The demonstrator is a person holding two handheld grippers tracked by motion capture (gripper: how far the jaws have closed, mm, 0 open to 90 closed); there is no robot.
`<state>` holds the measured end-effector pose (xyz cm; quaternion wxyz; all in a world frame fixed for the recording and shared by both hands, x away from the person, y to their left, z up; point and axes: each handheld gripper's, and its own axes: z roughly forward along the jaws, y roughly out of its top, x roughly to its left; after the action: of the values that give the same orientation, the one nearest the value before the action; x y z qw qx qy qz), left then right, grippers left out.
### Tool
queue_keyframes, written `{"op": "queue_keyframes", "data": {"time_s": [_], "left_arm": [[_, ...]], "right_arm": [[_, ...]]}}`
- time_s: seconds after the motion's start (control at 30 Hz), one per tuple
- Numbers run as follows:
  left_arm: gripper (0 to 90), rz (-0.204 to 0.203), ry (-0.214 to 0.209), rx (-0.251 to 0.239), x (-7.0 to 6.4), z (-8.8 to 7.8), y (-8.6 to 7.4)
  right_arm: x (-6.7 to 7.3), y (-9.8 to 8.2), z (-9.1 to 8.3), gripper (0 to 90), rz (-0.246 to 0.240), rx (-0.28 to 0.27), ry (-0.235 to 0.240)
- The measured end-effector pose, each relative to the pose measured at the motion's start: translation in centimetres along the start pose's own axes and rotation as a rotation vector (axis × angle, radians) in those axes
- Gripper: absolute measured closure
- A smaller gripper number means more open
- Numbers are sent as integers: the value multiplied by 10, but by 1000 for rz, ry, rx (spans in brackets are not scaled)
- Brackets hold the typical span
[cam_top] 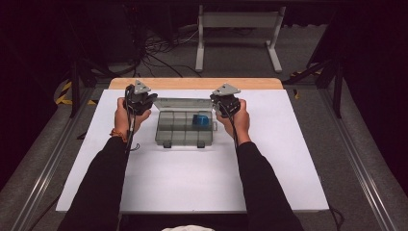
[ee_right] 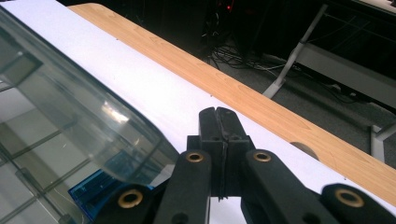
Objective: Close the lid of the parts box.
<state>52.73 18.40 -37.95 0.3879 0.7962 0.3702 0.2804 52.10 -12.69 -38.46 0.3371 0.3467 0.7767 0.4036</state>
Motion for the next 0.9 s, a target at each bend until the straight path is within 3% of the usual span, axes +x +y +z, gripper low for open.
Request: {"op": "queue_keyframes", "data": {"time_s": [0.9], "left_arm": [[883,61,-8,6,-8,-12,-10]], "right_arm": [[7,-6,-15,900,-15,-11,18]]}}
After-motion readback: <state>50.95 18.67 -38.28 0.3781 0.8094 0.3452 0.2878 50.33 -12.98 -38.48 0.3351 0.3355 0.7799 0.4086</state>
